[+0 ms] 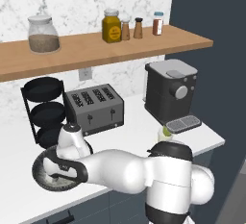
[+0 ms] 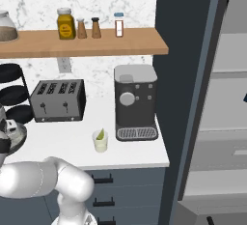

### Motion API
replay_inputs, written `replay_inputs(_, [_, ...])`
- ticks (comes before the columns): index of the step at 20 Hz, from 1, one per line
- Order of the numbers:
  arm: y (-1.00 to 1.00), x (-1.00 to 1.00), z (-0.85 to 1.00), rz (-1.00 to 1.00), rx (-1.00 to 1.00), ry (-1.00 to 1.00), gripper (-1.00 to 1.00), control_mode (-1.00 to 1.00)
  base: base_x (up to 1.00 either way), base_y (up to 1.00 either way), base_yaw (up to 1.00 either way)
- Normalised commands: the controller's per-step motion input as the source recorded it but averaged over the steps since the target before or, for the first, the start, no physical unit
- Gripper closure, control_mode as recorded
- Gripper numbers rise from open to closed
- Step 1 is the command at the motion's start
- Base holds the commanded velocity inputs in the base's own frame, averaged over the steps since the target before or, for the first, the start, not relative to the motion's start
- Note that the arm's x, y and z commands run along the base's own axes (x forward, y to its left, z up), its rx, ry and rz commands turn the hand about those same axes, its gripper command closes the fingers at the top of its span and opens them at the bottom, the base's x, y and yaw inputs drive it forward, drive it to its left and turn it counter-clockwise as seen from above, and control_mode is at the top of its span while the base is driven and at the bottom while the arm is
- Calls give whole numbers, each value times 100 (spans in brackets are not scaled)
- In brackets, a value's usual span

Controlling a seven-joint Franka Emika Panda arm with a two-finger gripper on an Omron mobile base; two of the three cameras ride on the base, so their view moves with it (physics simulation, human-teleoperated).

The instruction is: Grab a lemon wedge from the fridge and one ice cube from the ice bowl, and put them in the glass of lemonade.

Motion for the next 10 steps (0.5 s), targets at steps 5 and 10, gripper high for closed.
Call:
replay_inputs(5, [4,-29,0,0,0,-4,-100,-100,0,0,0])
replay_inputs(10, [1,-10,-2,0,0,-1,-100,-100,0,0,0])
